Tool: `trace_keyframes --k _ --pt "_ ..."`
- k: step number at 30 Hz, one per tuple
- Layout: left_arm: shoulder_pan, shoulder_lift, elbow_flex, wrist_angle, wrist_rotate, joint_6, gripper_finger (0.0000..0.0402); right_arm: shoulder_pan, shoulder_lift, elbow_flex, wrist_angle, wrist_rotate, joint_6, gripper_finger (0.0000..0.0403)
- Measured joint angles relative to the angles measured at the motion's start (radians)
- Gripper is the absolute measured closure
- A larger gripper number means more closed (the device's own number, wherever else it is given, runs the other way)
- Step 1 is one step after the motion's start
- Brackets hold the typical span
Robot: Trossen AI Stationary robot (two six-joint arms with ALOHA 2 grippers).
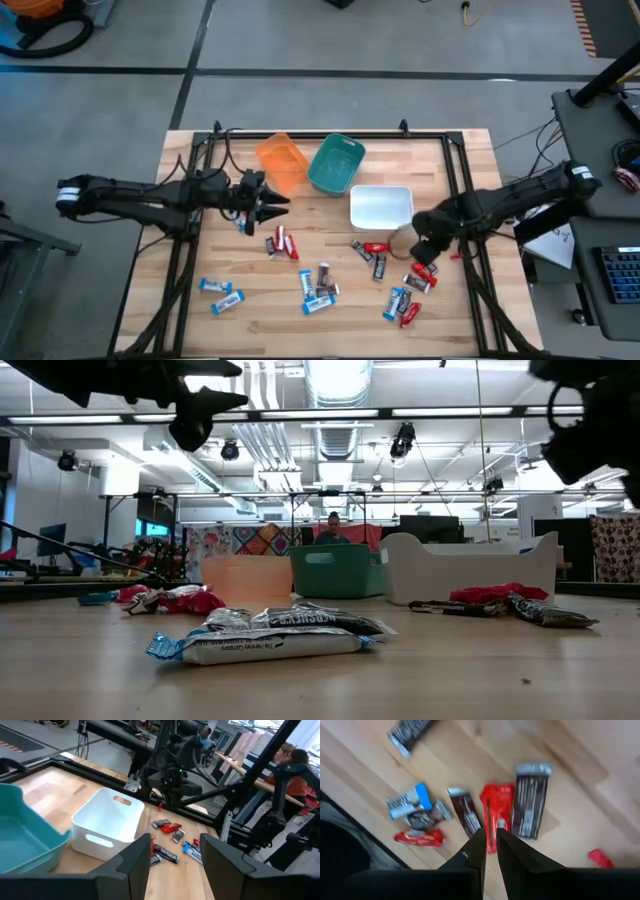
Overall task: Sort candy
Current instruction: Put the red chocolate bar into the white bin
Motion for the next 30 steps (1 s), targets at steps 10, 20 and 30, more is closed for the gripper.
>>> trace_keyframes --k 10,20,30 --pt "-0.175 0.004 0.0 -0.003 -0.165 0.0 0.0248 0.277 0.101 0.09 -0.003 0.213 0.123 0.0364" --pt "-0.256 0.018 0.0 0.002 -0.219 0.024 0.0248 0.312 0.266 0.161 0.002 0.212 0.141 0.0322" --pt "-0.255 0.026 0.0 0.028 -0.243 0.038 0.0248 0.315 0.386 0.172 0.001 0.205 0.13 0.0236"
